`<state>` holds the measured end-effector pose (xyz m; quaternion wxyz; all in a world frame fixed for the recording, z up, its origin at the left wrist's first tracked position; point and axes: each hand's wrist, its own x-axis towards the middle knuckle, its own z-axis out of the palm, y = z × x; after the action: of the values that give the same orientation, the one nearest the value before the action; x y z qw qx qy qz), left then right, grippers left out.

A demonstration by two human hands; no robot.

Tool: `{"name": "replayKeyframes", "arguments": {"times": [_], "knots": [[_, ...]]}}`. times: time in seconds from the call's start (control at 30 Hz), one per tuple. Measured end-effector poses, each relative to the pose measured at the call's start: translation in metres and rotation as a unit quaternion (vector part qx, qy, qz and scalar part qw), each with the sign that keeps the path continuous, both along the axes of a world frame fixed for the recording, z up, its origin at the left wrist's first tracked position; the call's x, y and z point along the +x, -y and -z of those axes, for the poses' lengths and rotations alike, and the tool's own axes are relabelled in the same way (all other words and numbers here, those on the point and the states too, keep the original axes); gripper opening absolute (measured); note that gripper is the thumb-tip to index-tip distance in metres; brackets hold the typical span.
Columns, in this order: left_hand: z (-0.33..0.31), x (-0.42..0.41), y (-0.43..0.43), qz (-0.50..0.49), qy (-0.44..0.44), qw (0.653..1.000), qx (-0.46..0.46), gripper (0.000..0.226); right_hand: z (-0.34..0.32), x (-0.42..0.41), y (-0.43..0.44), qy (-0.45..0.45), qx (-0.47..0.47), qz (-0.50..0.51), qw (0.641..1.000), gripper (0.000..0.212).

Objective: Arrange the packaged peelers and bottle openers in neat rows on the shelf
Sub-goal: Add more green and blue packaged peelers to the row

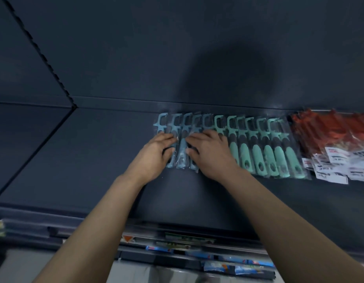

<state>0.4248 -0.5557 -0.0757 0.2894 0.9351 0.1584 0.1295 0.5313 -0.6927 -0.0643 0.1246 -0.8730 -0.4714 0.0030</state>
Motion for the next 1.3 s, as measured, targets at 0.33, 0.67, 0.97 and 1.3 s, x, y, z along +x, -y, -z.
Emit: {"name": "replayKeyframes", "arguments": {"times": [0.33, 0.67, 0.97, 1.3], "knots": [[-0.010, -0.007, -0.007, -0.017, 0.030, 0.999, -0.024, 0.036, -0.013, -0.002, 0.002, 0.022, 0.039, -0.014, 0.999, 0.031], [-0.050, -0.070, -0.043, -0.052, 0.093, 0.994, 0.036, 0.031, -0.053, -0.044, -0.029, 0.091, 0.013, -0.004, 0.996, 0.029], [-0.081, -0.197, -0.121, -0.085, 0.101, 0.986, 0.097, 0.030, -0.081, -0.156, -0.129, 0.115, 0.036, -0.071, 0.990, 0.033], [-0.090, -0.346, -0.204, -0.195, 0.047, 0.964, 0.171, 0.030, -0.084, -0.277, -0.250, 0.077, 0.045, -0.174, 0.981, 0.034]]}}
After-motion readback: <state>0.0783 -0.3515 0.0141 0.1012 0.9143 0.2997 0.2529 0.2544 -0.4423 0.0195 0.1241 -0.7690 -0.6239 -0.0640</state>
